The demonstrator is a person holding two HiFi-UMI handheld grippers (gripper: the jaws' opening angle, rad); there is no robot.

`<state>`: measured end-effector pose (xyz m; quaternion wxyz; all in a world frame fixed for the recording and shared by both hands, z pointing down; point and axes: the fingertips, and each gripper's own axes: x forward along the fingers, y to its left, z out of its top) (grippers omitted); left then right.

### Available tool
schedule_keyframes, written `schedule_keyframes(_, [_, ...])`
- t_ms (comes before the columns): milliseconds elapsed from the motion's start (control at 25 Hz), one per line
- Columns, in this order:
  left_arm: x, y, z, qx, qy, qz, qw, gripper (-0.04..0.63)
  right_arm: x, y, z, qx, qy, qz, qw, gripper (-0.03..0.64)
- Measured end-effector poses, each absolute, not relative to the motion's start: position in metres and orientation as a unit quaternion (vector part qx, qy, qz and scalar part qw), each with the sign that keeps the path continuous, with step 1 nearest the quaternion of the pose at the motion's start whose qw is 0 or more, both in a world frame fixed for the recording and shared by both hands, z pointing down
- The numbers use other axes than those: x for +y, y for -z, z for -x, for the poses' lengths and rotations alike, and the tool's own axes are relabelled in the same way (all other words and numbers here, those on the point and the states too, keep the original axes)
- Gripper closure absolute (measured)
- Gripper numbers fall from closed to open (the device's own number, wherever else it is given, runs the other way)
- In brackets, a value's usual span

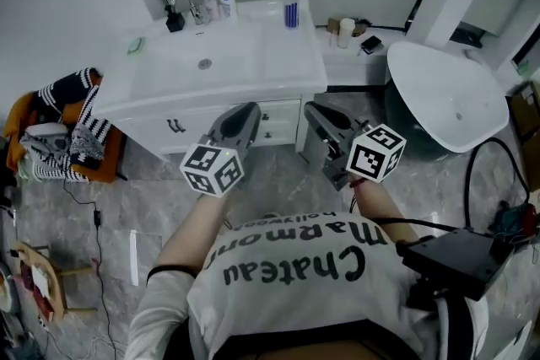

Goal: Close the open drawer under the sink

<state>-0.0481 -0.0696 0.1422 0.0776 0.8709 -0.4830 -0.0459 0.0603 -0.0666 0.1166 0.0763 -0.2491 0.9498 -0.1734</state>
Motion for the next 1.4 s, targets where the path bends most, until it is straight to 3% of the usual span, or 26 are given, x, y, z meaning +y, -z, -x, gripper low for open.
schedule_keyframes(280, [-0.014, -0.133, 0.024, -0.469, 0.037, -0.880, 0.058, 0.571, -0.048, -0.139, -0.061, 0.953, 0.189, 0.232, 0.049, 0.606])
schedule_keyframes(560, [-0.002, -0.149, 0.043, -0.503, 0.043, -0.859, 0.087, 0.571, -0.042, -0.154, -0.060, 0.957, 0.182, 0.225, 0.022, 0.605])
schedule_keyframes(1400, [0.008, -0.138, 0.040, -0.519, 0.055, -0.850, 0.079, 0.571, -0.041, -0.150, -0.066, 0.957, 0.192, 0.217, 0.027, 0.606])
